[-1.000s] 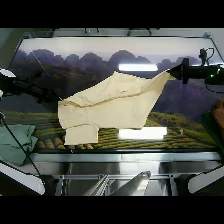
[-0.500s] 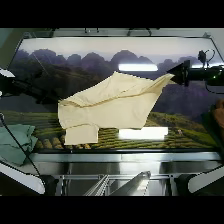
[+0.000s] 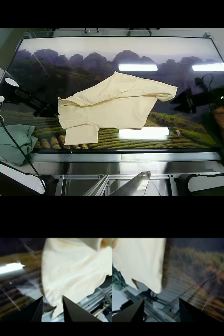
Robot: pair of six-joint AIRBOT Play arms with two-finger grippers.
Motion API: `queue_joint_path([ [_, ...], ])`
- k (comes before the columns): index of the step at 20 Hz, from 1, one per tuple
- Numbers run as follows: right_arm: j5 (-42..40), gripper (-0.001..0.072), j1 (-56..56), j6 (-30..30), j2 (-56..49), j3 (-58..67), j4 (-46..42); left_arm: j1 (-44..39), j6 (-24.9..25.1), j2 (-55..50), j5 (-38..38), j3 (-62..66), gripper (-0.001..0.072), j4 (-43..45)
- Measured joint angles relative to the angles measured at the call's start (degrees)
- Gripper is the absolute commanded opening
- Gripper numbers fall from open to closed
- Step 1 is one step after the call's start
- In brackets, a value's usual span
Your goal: Fold the shirts.
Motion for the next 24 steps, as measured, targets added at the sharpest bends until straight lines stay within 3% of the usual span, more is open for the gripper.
queue_joint_path([
  [6, -11.28, 0.0445, 12.24, -4.98, 0.33, -15.76, 6.86, -5.29, 0.81, 0.24, 3.8, -4.66, 0.0252, -0.52],
  [7, -12.48, 0.0217, 14.49, -5.7, -0.37, -16.5, 9.35, -6.05, 0.9, 0.17, 3.8, -4.66, 0.0197, -0.48],
  [8, -13.77, 0.0016, 16.76, -6.8, -1.25, -17.09, 12.04, -6.71, 0.98, 0.15, 4.02, -4.55, 0.0011, 0.07],
  [13, -15.3, 0.0015, 21.16, -14.67, -2.12, -18.38, 25.57, -9.05, 2.29, 0.76, 6.84, -1.77, 0.0025, 0.48],
  [15, -10.12, 0.0014, 19.15, -15.82, 1.81, -18.47, 27.82, -8.5, 3.67, 3.85, 7.96, -1.36, 0.0024, -0.74],
  [18, -2.08, 0.0015, 12.22, -15.5, 13.84, -17.99, 29.79, -5.75, 7.61, 15.39, 2.78, -3.67, 0.0024, -13.7],
  [21, 4.13, 0.0014, 2.8, -14.21, 29.4, -14.12, 34.95, -0.46, 13.29, 33.55, 0.35, -6.56, 0.0025, -32.76],
  [24, 6.99, 0.0014, -6.27, -12.44, 43.08, -6.25, 39.56, 7.54, 17.2, 51.69, 2.14, -4.83, 0.0026, -47.08],
])
